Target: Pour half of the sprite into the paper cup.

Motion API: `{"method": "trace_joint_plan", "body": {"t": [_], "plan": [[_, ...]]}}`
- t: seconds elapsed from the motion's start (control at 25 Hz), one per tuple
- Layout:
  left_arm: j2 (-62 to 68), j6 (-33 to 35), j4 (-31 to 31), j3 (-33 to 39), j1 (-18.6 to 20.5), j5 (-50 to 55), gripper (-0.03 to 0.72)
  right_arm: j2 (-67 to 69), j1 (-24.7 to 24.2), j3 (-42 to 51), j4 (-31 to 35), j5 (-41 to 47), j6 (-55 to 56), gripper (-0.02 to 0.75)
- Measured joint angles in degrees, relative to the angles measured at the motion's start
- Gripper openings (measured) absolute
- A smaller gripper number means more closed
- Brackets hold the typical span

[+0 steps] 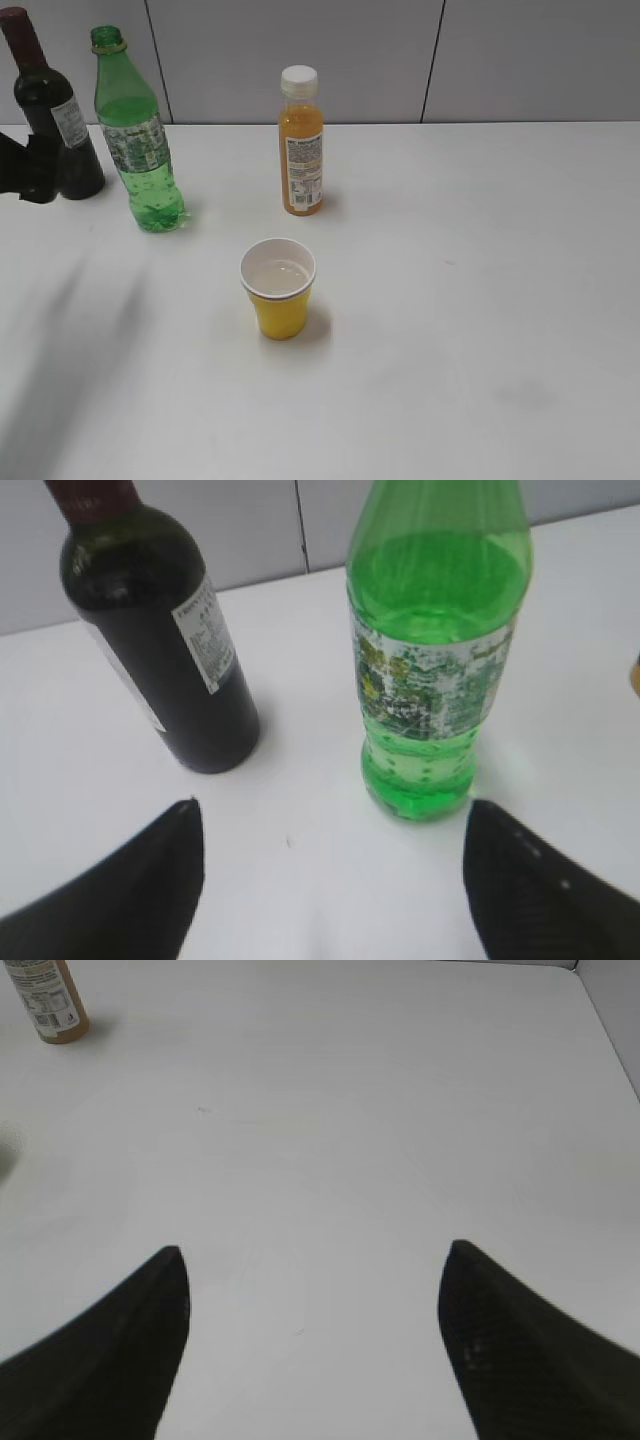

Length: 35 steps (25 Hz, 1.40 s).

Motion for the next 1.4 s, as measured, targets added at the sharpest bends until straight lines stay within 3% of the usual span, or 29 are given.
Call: {"method": "trace_joint_plan", "body": {"t": [0.12,0.32,0.56,0.68,0.92,1.2,1.4], "plan": [[-1.09,0.20,1.75,-4.66,2.20,10.38,0.605,0.00,0.00,0.00,0.00,0.00,0.00,0.583],[-3.82,-0.78,9.87,-10.68,2.96,23.01,0.593,0.00,0.00,0.00,0.00,0.00,0.00,0.583],[-7.43,-18.51,30.68,-17.12,2.96,39.49,0.591,0.00,0.00,0.00,0.00,0.00,0.00,0.583],[-10.74,-24.41,36.20,-17.71,3.00,45.57,0.591,0.00,0.00,0.00,0.00,0.00,0.00,0.583],[-19.45,-26.12,37.11,-16.28,3.33,51.32,0.590,0.00,0.00,0.00,0.00,0.00,0.00,0.583],[-30.14,-26.24,33.34,-6.89,8.67,52.36,0.590,0.00,0.00,0.00,0.00,0.00,0.00,0.583],[-39.96,-26.24,30.02,-2.31,9.21,54.77,0.590,0.00,0.00,0.00,0.00,0.00,0.00,0.583]]}}
